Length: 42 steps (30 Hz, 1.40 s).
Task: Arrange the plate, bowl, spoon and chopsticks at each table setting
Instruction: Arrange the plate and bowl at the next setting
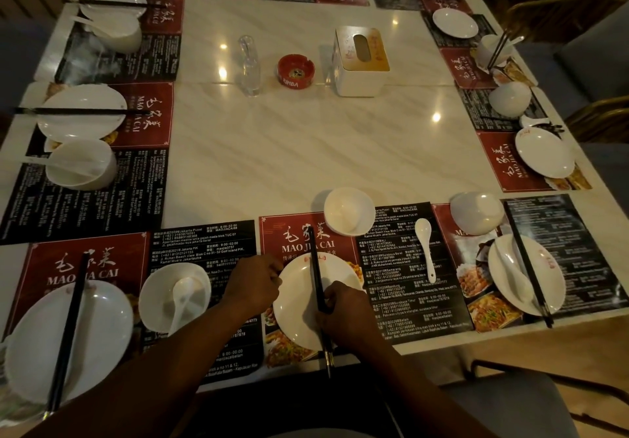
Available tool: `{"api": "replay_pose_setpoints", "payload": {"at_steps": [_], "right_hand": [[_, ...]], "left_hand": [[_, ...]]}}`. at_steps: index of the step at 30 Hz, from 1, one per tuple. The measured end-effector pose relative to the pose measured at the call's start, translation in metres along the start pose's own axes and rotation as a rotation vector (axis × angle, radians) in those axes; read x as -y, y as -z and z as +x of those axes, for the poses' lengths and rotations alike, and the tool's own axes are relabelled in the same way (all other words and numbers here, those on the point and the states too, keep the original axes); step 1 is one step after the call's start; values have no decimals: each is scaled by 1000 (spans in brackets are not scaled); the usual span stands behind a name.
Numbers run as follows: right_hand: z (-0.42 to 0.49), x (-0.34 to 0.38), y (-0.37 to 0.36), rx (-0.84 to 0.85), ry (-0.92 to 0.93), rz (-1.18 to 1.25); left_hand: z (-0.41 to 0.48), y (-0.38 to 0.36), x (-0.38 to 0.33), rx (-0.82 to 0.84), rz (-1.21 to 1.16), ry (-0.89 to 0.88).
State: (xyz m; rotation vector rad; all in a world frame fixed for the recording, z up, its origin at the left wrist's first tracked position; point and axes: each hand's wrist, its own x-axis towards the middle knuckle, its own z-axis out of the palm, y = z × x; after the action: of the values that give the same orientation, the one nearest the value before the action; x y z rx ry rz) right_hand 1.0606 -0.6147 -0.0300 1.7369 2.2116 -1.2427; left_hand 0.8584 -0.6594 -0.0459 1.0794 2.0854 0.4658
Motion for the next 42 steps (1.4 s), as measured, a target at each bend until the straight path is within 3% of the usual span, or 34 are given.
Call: {"api": "replay_pose_setpoints", "payload": {"at_steps": [15,22,31,36,42], "right_hand": [[0,-4,3,10,31,-40],[8,-22,30,-104,10,-98],[73,-21,112,-379,-88,132],[114,-10,122,-191,-136,309],[134,-23,135,-149,70,44]], "left_hand": [[-4,-1,-3,-46,1,-16],[2,1,-6,-145,-73,-21],[24,9,-61,-224,-131,-168],[45,0,-103,-142,-202,-136],[53,-18,-139,-124,-207,-50]]}}
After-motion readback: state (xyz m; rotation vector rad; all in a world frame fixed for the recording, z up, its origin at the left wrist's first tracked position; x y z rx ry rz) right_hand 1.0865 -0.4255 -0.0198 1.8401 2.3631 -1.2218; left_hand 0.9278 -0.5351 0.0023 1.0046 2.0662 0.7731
